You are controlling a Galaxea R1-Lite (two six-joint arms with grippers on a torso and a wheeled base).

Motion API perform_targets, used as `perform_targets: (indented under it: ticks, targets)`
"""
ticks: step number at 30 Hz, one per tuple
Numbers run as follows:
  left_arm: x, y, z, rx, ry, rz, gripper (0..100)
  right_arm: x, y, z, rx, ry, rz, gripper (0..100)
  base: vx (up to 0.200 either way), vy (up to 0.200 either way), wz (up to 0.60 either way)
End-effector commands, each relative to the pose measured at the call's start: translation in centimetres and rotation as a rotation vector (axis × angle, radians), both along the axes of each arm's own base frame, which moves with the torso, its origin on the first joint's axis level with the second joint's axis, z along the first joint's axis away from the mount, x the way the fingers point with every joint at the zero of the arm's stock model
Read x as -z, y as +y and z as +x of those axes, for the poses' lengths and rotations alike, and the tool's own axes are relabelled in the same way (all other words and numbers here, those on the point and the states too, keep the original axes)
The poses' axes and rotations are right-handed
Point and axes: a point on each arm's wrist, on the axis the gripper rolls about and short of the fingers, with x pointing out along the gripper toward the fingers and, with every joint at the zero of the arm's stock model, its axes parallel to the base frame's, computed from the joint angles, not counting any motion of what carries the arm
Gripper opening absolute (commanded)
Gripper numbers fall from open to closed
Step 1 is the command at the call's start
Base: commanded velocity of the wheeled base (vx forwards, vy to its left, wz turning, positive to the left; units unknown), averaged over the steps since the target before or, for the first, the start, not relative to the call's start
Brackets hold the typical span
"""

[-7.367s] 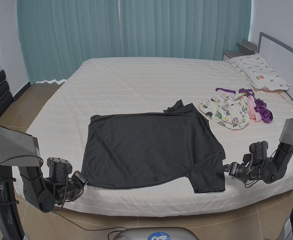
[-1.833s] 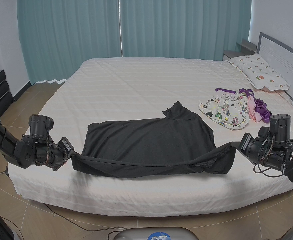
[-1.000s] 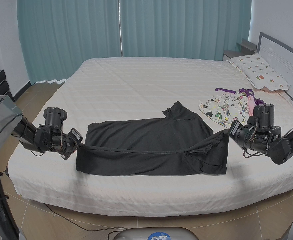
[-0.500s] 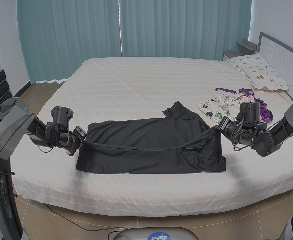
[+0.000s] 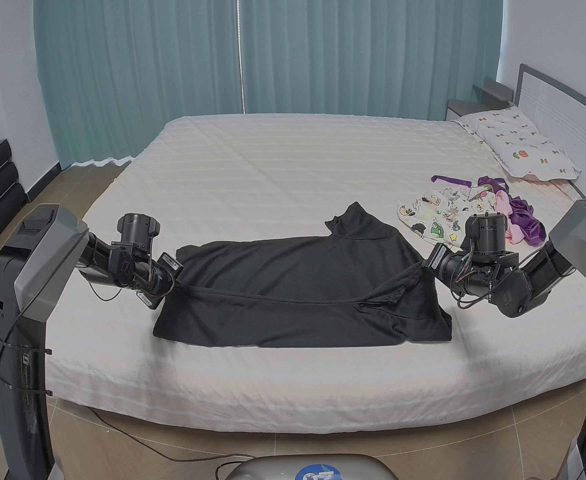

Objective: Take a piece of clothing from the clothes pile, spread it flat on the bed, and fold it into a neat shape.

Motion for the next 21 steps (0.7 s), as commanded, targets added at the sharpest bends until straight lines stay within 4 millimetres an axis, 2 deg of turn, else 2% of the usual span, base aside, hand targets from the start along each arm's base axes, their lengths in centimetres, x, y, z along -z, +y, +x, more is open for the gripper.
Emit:
perform_targets:
  ticks: [1, 9, 12, 16, 17, 19, 20, 21]
  targets:
    - [1.2, 0.0, 0.4, -0.004, 0.018, -0.003, 100, 0.2, 0.0, -0.1, -0.001, 0.009, 0.0, 0, 0.0, 0.0, 0.0]
    - [-0.6, 1.2, -0.6, -0.05, 0.05, -0.018, 100, -1.3, -0.2, -1.9, -0.004, 0.017, -0.005, 0, 0.0, 0.0, 0.0]
    - [-1.5, 1.9, -1.9, -0.052, 0.081, -0.024, 100, -1.5, 0.4, -3.5, -0.03, 0.077, -0.013, 0, 0.0, 0.0, 0.0]
    - [-1.8, 2.0, -2.7, -0.053, 0.093, -0.024, 100, -1.3, 0.5, -4.4, -0.04, 0.11, -0.019, 0, 0.0, 0.0, 0.0]
    - [-2.0, 2.0, -3.9, -0.049, 0.114, -0.026, 100, -0.6, 0.8, -5.0, -0.05, 0.141, -0.027, 0, 0.0, 0.0, 0.0]
    - [-2.4, 1.9, -4.8, -0.027, 0.126, -0.054, 100, 0.1, 0.7, -5.5, -0.05, 0.172, -0.036, 0, 0.0, 0.0, 0.0]
    - [-2.4, 1.9, -5.0, -0.021, 0.13, -0.061, 100, 0.2, 0.6, -5.7, -0.049, 0.179, -0.039, 100, 0.0, 0.0, 0.0]
    - [-2.8, 1.9, -5.6, -0.006, 0.132, -0.079, 100, 0.7, 0.6, -6.3, -0.051, 0.209, -0.049, 100, 0.0, 0.0, 0.0]
